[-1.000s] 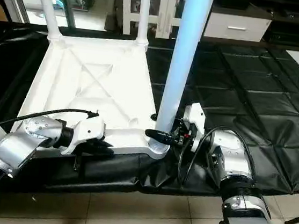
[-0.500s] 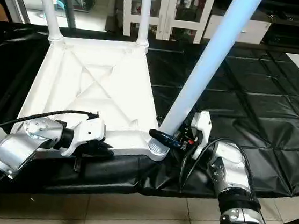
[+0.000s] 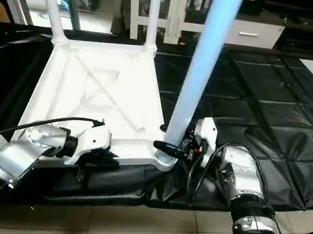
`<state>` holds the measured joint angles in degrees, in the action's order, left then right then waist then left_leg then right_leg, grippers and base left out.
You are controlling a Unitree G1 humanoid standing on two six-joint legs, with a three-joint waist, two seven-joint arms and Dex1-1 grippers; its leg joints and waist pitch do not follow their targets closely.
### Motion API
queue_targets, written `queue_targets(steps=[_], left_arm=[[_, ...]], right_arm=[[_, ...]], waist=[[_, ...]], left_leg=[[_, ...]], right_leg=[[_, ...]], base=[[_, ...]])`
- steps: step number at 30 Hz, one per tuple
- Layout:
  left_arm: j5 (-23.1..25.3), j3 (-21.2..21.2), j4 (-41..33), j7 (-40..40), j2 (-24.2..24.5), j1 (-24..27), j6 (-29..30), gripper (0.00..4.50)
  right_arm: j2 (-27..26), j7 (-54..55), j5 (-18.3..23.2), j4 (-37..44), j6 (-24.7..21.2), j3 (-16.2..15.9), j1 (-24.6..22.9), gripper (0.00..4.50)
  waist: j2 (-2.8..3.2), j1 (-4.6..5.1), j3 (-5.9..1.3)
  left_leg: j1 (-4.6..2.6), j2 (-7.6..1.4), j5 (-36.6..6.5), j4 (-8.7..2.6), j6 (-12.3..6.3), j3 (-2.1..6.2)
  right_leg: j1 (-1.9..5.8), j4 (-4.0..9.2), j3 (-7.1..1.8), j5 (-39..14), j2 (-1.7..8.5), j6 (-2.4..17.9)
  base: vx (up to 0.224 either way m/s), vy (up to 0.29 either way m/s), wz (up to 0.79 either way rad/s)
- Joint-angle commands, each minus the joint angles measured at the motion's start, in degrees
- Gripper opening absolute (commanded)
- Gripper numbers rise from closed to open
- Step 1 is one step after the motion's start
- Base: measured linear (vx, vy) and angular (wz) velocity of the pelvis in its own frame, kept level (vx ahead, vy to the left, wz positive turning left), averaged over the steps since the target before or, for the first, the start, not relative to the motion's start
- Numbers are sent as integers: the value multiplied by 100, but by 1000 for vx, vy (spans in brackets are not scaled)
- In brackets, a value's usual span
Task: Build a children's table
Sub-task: Insert table leg to table base
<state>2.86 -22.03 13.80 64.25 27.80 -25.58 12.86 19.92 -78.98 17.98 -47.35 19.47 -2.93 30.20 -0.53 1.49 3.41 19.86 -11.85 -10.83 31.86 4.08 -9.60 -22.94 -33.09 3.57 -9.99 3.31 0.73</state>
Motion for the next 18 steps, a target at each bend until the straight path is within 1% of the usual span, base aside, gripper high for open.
queue_targets(steps=[1,3,5,6,7,8,9,10,12,15,16,18], left_arm=[[25,72,-21,-105,52,48,14,0],[21,72,-38,-110,57,62,22,0],[11,75,-62,-116,61,78,36,0],[11,75,-62,-116,61,78,36,0],[0,71,-78,-120,70,86,48,0],[-3,71,-75,-122,68,83,51,0],[-3,71,-75,-122,68,83,51,0],[-3,71,-74,-125,66,81,55,0],[-5,69,-59,-139,41,63,68,0],[-10,67,-61,-143,36,64,71,0],[-10,65,-66,-145,34,61,78,0],[-12,62,-71,-145,34,60,86,0]], right_arm=[[72,104,-717,-627,-379,-437,-567,189],[56,149,-656,-615,-411,-396,-586,189],[18,254,-536,-604,-498,-293,-610,189],[18,254,-536,-604,-498,-293,-610,189],[-23,369,-416,-598,-585,-177,-628,189],[-53,450,-337,-593,-650,-95,-635,189],[-53,450,-337,-593,-650,-95,-635,189],[-89,543,-245,-587,-724,3,-640,189],[-234,878,123,-543,-1080,354,-651,189],[-296,986,297,-473,-1320,485,-689,189],[-315,1025,391,-428,-1483,544,-711,189],[-322,1067,456,-390,-1683,590,-727,189]], waist=[[-48,60,-85],[-40,67,-71],[-42,73,-63],[-42,75,-61],[-29,76,-61],[-31,81,-56],[-29,82,-58],[-27,91,-58],[-17,105,-49],[-22,139,-50],[-19,172,-49],[-20,177,-39]], left_leg=[[-26,-124,-2487,-379,-256,60],[-30,-119,-2535,-373,-258,55],[-45,-114,-2630,-373,-221,66],[-47,-114,-2648,-374,-215,69],[-47,-111,-2651,-375,-207,73],[-50,-113,-2677,-381,-200,74],[-52,-118,-2703,-384,-196,78],[-47,-115,-2728,-389,-189,81],[-42,-118,-2774,-403,-172,89],[-30,-112,-2802,-410,-157,102],[-10,-113,-2796,-410,-153,110],[-7,-109,-2774,-408,-167,104]], right_leg=[[17,660,-223,-3811,380,621],[1,677,-220,-3911,386,621],[-17,706,-216,-4134,395,536],[-20,711,-215,-4167,398,521],[-23,715,-217,-4193,399,500],[-31,725,-218,-4204,394,488],[-32,725,-216,-4205,398,485],[-30,726,-213,-4191,391,479],[-37,721,-216,-4159,386,494],[-32,729,-207,-4203,394,471],[-28,719,-204,-4209,403,477],[-35,732,-209,-4260,409,466]], base=[[0,0,0],[0,0,0],[0,0,0],[0,0,0],[0,0,0],[0,0,0],[0,0,0],[0,0,0],[0,0,0],[0,0,0],[0,0,0],[0,0,0]])
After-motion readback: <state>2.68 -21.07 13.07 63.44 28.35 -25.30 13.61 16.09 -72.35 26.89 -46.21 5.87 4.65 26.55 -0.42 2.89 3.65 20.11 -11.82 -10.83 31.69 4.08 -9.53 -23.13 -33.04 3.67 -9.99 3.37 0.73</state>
